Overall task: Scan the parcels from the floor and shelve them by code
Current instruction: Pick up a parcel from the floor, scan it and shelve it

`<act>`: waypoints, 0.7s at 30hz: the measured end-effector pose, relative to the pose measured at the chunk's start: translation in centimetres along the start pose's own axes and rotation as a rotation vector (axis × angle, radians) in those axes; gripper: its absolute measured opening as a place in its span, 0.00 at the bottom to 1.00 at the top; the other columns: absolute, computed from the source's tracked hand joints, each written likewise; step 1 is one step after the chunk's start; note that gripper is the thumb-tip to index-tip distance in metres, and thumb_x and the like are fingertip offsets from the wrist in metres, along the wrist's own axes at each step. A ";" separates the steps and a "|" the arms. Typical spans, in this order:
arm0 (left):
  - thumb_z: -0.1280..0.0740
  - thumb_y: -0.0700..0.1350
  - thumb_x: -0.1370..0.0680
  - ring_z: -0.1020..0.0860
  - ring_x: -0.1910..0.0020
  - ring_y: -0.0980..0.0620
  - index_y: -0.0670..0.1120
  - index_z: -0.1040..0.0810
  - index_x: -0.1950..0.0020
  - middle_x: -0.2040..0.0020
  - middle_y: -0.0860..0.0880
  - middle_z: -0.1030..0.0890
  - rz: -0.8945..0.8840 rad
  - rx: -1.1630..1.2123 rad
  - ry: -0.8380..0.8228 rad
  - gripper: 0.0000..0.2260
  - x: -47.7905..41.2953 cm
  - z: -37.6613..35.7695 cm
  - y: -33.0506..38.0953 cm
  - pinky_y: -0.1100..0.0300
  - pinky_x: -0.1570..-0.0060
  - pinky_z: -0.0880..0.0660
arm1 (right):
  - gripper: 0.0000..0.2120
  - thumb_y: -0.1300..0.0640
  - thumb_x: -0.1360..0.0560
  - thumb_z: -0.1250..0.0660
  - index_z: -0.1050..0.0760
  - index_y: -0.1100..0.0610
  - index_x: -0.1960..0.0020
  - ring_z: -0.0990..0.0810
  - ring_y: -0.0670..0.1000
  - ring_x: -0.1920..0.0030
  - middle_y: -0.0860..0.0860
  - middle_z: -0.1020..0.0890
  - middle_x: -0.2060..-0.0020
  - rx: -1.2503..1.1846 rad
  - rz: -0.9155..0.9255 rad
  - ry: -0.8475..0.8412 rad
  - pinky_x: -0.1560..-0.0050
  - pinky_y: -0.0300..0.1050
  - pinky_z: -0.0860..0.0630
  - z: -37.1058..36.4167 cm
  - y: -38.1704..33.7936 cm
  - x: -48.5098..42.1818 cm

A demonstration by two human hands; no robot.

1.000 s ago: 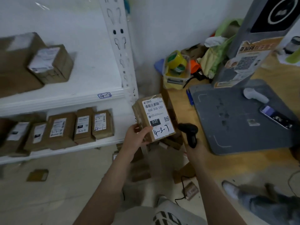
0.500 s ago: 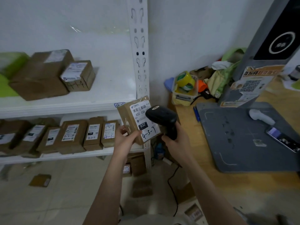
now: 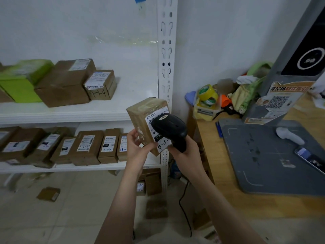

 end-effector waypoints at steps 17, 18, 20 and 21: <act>0.25 0.30 0.30 0.22 0.44 0.57 0.44 0.34 0.30 0.45 0.53 0.22 0.076 -0.024 0.027 0.32 -0.4 0.9 -1.4 0.68 0.57 0.25 | 0.09 0.62 0.24 0.31 0.26 0.48 0.52 0.22 0.39 0.60 0.45 0.21 0.62 0.051 -0.094 0.031 0.60 0.32 0.29 -1.5 1.3 -0.2; 0.25 0.30 0.30 0.22 0.46 0.58 0.44 0.34 0.30 0.45 0.54 0.23 0.077 -0.027 0.025 0.32 -0.4 0.8 -1.3 0.70 0.59 0.25 | 0.10 0.62 0.24 0.31 0.26 0.48 0.52 0.22 0.39 0.60 0.45 0.21 0.61 0.047 -0.100 0.035 0.60 0.32 0.29 -1.4 1.3 -0.2; 0.25 0.30 0.30 0.23 0.48 0.60 0.44 0.34 0.30 0.46 0.54 0.23 0.078 -0.026 0.022 0.32 -0.6 0.6 -1.3 0.73 0.62 0.26 | 0.10 0.62 0.24 0.31 0.27 0.47 0.53 0.23 0.39 0.61 0.45 0.21 0.62 0.044 -0.104 0.040 0.60 0.33 0.29 -1.2 1.4 -0.4; 0.25 0.30 0.30 0.23 0.48 0.60 0.44 0.34 0.30 0.46 0.54 0.23 0.077 -0.028 0.021 0.32 -0.6 0.5 -1.3 0.72 0.62 0.26 | 0.11 0.63 0.24 0.31 0.27 0.47 0.54 0.23 0.39 0.61 0.45 0.21 0.62 0.046 -0.107 0.040 0.60 0.34 0.29 -1.2 1.5 -0.4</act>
Point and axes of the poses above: each hand's wrist, its own x-axis away from the middle knuckle, its own z-axis out of the back of the hand, y = z × x, the point moved 10 cm from there along -x, towards the middle knuckle
